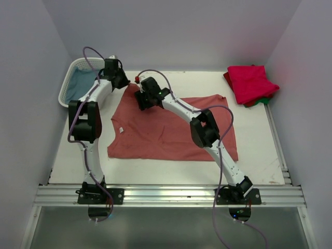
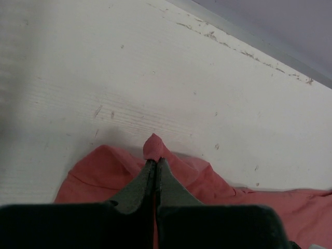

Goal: Fold and stack the t-shirts
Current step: Fold the tshirt

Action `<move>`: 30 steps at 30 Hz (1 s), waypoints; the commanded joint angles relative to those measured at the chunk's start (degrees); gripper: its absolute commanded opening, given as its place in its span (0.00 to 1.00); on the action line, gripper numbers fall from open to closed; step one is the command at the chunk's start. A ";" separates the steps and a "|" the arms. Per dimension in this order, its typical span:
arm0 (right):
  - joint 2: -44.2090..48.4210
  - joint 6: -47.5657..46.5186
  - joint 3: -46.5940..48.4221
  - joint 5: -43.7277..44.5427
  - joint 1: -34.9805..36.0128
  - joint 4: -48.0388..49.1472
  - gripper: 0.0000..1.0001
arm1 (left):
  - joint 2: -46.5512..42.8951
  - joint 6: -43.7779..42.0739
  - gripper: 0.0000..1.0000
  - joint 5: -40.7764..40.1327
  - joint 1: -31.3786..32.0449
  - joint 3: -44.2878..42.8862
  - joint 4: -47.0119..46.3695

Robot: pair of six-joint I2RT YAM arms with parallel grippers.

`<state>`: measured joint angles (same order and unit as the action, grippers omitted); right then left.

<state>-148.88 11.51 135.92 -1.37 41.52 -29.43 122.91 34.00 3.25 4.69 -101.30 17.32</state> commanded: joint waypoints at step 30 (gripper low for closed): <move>-5.80 -16.51 5.14 11.03 2.43 15.54 0.55 | -7.16 2.48 0.00 5.19 0.23 8.75 -3.00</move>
<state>-152.44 -3.05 137.99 7.16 43.62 -17.47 118.69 36.01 7.33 4.91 -93.01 16.75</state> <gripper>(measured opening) 0.543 0.012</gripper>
